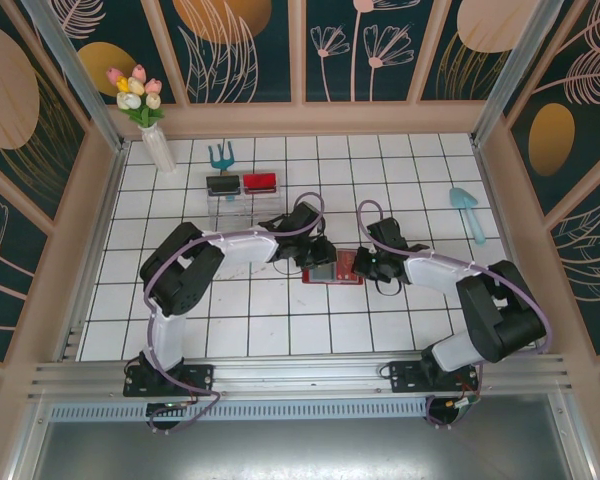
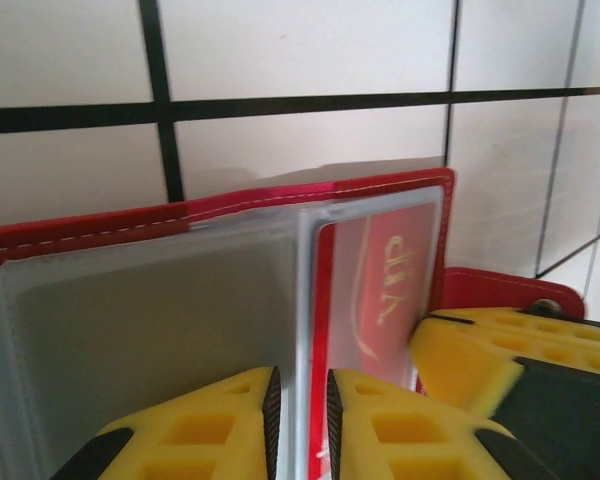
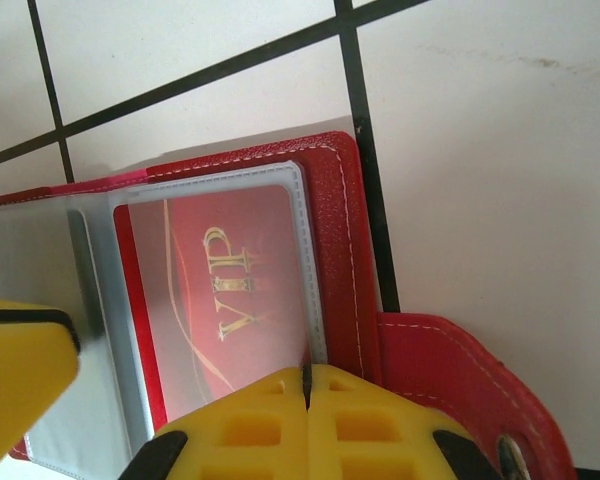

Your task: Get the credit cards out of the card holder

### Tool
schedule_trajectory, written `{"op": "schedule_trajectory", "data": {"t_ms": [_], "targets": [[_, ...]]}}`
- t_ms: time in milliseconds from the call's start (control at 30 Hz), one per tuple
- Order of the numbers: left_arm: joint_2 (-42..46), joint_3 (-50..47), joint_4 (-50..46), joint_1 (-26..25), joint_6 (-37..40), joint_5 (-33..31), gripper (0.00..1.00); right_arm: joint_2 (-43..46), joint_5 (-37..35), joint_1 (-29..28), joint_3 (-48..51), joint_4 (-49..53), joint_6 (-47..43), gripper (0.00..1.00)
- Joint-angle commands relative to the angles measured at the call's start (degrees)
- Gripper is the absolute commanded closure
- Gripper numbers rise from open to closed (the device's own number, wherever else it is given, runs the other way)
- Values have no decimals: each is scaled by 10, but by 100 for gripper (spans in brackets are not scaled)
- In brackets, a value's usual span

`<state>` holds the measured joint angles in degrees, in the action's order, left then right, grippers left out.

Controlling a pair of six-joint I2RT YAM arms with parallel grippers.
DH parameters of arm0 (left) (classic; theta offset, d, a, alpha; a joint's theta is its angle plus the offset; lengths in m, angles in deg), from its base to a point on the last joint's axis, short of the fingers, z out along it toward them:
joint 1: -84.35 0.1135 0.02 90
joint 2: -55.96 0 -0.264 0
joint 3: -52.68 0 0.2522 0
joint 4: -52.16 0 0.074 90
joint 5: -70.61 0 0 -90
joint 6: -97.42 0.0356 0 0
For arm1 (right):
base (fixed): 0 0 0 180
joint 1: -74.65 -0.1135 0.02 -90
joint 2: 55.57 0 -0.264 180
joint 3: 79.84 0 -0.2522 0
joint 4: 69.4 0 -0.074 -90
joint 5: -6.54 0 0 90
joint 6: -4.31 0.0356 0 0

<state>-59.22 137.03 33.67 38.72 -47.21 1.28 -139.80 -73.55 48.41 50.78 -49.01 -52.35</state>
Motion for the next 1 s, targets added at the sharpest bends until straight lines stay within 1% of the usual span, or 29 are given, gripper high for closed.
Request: {"op": "schedule_trajectory", "data": {"t_ms": [0,100,300,433,967], "targets": [[-14,22,-31,-6,13,-4,77,-21,-14,2,3,17,-8,97],[-15,33,-38,-9,18,-8,78,-22,-12,2,3,18,-7,97],[1,47,-29,-13,15,6,79,-25,-11,2,3,17,-7,97],[-16,62,-42,-15,15,13,79,-26,-9,2,4,15,-7,97],[-56,91,-135,-15,11,-33,79,-18,-7,2,7,18,-3,98]]}}
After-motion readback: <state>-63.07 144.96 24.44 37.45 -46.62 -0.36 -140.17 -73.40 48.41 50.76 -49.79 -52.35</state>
